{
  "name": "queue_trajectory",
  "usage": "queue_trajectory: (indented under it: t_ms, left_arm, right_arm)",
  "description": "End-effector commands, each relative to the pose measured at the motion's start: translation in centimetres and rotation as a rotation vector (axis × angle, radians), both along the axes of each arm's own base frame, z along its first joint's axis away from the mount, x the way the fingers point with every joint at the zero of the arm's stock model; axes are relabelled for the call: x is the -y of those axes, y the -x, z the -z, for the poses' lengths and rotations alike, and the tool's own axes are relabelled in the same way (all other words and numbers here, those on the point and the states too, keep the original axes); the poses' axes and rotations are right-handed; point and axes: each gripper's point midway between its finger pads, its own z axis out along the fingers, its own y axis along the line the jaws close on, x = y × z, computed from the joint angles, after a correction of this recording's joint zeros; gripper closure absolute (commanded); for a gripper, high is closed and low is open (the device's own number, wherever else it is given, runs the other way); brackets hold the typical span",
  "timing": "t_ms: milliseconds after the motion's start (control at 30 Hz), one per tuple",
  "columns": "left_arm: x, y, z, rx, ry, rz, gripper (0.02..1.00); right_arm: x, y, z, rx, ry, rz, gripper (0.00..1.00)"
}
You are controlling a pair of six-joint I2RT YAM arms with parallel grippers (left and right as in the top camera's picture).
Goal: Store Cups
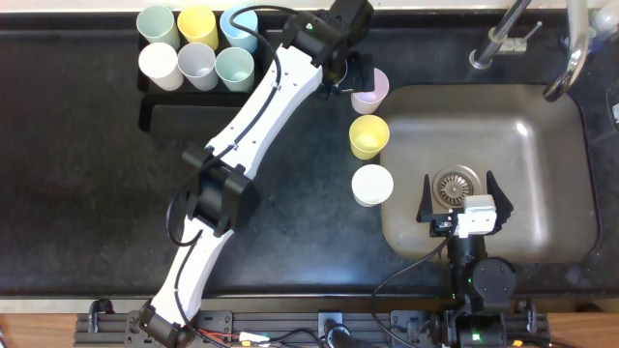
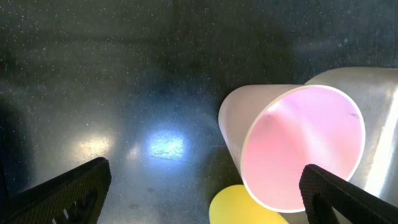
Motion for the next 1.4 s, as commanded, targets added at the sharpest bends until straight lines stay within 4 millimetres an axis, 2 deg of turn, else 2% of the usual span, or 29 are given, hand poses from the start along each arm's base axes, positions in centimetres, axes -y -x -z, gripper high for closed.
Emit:
queue_trajectory:
  t_ms: [33, 433, 500, 533, 633, 667, 733, 800, 833, 1033, 1100, 1233, 1333, 1400]
  left_arm:
    - [0.1, -0.5, 0.7, -0.015, 0.019, -0.023, 0.018]
    - [0.4, -0.7, 2.1, -0.032, 0.016, -0.022, 0.02]
    - [0.4, -0.7, 2.0, -0.028, 0.019, -0.022, 0.066]
    - [0.5, -0.9, 2.0, -0.023, 0.022, -0.021, 0.117]
    - [0.7, -1.2, 1.9, -0.009, 0.031, -0.021, 0.47]
    - [0.7, -1.2, 1.8, -0.007, 0.032, -0.021, 0.538]
    - [0.8, -1.2, 1.8, -0.007, 0.032, -0.021, 0.739]
    - [0.8, -1.4, 1.9, -0.004, 0.032, -0.022, 0.875]
    - [0.8, -1.6, 2.0, 0.002, 0.034, -0.022, 0.982]
    - [0.3, -2.8, 1.3, 0.039, 0.054, -0.043, 0.982]
    - [-0.5, -3.0, -0.2, 0.054, 0.062, -0.057, 0.982]
    - [-3.3, -2.6, -6.4, 0.127, 0.076, -0.098, 0.982]
    - [-7.0, -1.3, -12.5, 0.21, 0.062, -0.153, 0.982]
    - [-10.5, 0.1, -16.3, 0.265, 0.026, -0.227, 0.982]
  right_arm:
    - [-0.2, 0.0, 0.4, -0.002, 0.003, -0.012, 0.003]
    - [-0.2, 0.0, 0.4, -0.002, 0.003, -0.012, 0.003]
    - [-0.2, 0.0, 0.4, -0.002, 0.003, -0.012, 0.005]
    - [-0.2, 0.0, 0.4, -0.002, 0.003, -0.012, 0.005]
    - [-0.2, 0.0, 0.4, -0.002, 0.003, -0.012, 0.005]
    - [-0.2, 0.0, 0.4, -0.002, 0.003, -0.012, 0.003]
    - [-0.2, 0.0, 0.4, -0.002, 0.003, -0.012, 0.005]
    - [-0.2, 0.0, 0.4, -0.002, 0.003, -0.012, 0.003]
    - [-0.2, 0.0, 0.4, -0.002, 0.003, -0.012, 0.003]
    - [-0.2, 0.0, 0.4, -0.002, 0.003, -0.012, 0.003]
    - [-0.2, 0.0, 0.4, -0.002, 0.003, -0.012, 0.005]
    - [-0.2, 0.0, 0.4, -0.002, 0.003, -0.012, 0.003]
    - [-0.2, 0.0, 0.4, -0.002, 0.003, -0.012, 0.005]
    - [-0.2, 0.0, 0.4, -0.002, 0.003, -0.012, 0.003]
